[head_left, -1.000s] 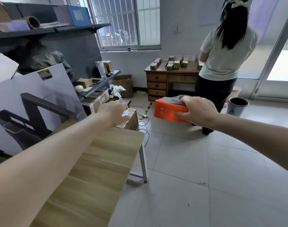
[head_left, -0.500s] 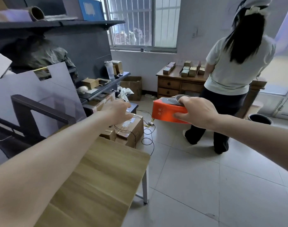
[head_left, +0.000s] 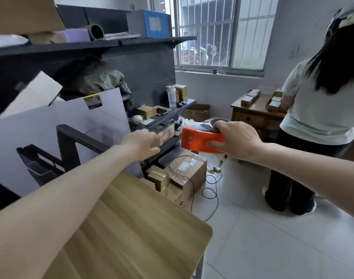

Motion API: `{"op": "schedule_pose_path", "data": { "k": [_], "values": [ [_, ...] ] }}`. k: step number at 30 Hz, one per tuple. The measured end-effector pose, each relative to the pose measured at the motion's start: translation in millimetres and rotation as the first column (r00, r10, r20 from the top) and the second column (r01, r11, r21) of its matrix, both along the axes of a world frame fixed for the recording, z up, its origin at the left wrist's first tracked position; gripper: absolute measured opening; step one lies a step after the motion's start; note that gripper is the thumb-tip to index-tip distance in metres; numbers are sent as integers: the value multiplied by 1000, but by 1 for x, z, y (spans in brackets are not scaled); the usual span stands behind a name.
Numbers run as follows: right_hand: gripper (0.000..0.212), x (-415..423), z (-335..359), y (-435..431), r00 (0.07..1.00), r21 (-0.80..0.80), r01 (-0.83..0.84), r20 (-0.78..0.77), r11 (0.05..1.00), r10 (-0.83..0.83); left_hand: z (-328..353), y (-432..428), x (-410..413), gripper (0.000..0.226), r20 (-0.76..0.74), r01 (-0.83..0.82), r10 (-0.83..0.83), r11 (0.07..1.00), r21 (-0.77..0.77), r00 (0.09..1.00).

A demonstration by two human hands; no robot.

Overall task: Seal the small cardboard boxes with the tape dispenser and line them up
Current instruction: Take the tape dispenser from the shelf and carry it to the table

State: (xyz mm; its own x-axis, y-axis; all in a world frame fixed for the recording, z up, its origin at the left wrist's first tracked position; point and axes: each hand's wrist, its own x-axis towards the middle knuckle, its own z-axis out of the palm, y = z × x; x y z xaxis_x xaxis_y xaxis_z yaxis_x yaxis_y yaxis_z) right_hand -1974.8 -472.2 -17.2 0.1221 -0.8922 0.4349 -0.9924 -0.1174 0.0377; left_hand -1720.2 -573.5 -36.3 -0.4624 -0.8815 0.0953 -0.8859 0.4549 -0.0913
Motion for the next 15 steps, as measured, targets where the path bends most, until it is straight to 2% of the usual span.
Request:
{"op": "schedule_pose_path", "data": {
  "k": [7,15],
  "values": [
    [47,28,0,-101,965,8,-262,29,965,262,8,-22,59,48,-1,-265,265,964,2,964],
    [50,112,8,-171,826,20,-563,60,827,561,33,15,132,48,28,-605,605,796,-14,796]
  ]
}}
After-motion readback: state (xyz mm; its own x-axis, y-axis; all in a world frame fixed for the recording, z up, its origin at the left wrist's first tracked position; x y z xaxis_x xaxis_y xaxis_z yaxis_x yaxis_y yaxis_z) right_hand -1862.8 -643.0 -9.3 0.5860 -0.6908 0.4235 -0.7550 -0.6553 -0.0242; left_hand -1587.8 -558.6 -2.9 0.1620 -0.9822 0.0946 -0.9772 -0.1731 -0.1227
